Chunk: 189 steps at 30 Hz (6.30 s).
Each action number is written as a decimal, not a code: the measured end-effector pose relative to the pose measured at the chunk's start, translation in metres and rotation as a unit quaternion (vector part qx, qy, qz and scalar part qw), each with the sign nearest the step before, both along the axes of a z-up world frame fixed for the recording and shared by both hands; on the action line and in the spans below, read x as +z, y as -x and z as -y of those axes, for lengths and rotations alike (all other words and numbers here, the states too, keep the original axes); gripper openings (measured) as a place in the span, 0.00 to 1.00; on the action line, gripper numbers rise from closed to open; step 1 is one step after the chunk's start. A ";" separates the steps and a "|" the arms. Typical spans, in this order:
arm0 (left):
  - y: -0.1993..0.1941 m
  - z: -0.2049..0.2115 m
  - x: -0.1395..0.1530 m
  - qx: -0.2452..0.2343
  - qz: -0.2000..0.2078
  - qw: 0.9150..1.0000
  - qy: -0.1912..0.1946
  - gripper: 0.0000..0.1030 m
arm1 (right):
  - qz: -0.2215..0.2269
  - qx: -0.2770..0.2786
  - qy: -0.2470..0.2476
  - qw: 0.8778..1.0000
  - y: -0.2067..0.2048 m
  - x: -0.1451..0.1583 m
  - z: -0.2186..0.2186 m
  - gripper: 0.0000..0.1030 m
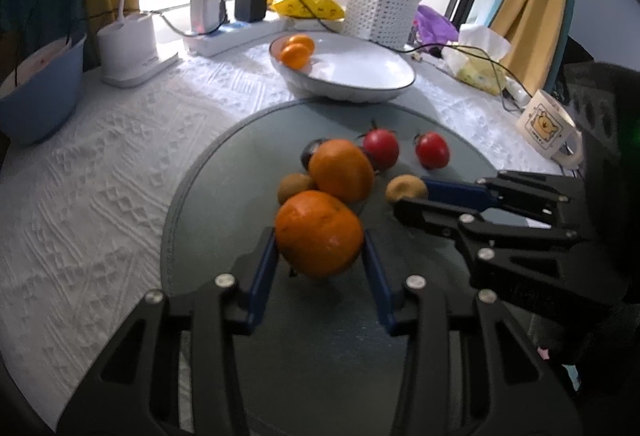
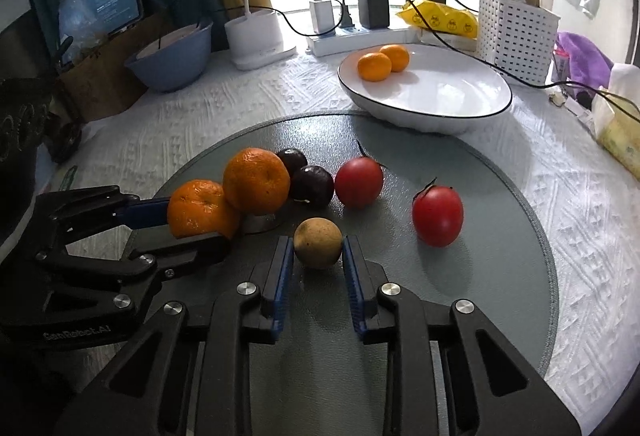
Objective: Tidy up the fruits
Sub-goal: 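Grasp the large orange with the left tool while the right tool grasps the brown kiwi, then release the large orange on the plate with the left tool while the right tool releases the kiwi, then move both open tools back over the grey mat, then grasp a tangerine with the left tool while the right tool grasps a red tomato, then carry the tangerine in the left tool toward the plate while the right tool carries the tomato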
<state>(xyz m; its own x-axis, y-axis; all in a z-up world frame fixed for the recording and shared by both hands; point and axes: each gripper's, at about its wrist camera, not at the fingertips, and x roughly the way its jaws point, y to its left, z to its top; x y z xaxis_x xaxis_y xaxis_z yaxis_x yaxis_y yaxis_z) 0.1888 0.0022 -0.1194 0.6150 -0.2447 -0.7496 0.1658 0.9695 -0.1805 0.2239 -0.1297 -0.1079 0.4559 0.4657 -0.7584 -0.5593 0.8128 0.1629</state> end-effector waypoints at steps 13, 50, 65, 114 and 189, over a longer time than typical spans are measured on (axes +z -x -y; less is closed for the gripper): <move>0.004 0.002 0.032 -0.009 0.035 0.999 -0.008 0.42 | 0.024 -0.010 -0.007 1.000 -0.005 0.021 0.009 0.26; -0.094 0.026 0.050 -0.025 0.050 0.997 -0.052 0.42 | 0.048 -0.041 -0.027 0.998 -0.085 0.032 0.051 0.26; -0.148 0.032 0.039 -0.019 0.023 0.998 -0.055 0.43 | 0.048 -0.035 -0.023 0.998 -0.127 0.027 0.044 0.26; -0.066 -0.016 0.041 0.022 0.037 0.999 -0.028 0.50 | 0.021 -0.036 0.001 0.999 -0.074 0.024 0.039 0.34; 0.018 0.006 0.035 -0.013 0.065 0.998 -0.025 0.36 | 0.051 -0.058 -0.003 0.997 -0.004 0.035 0.061 0.31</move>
<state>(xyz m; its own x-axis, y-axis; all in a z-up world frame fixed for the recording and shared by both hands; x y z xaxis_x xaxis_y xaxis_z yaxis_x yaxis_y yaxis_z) 0.1703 -0.0042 -0.0839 0.7013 -0.2265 -0.6759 0.2095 0.9718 -0.1084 0.2280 -0.1907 -0.0730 0.5826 0.4096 -0.7020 -0.4749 0.8725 0.1149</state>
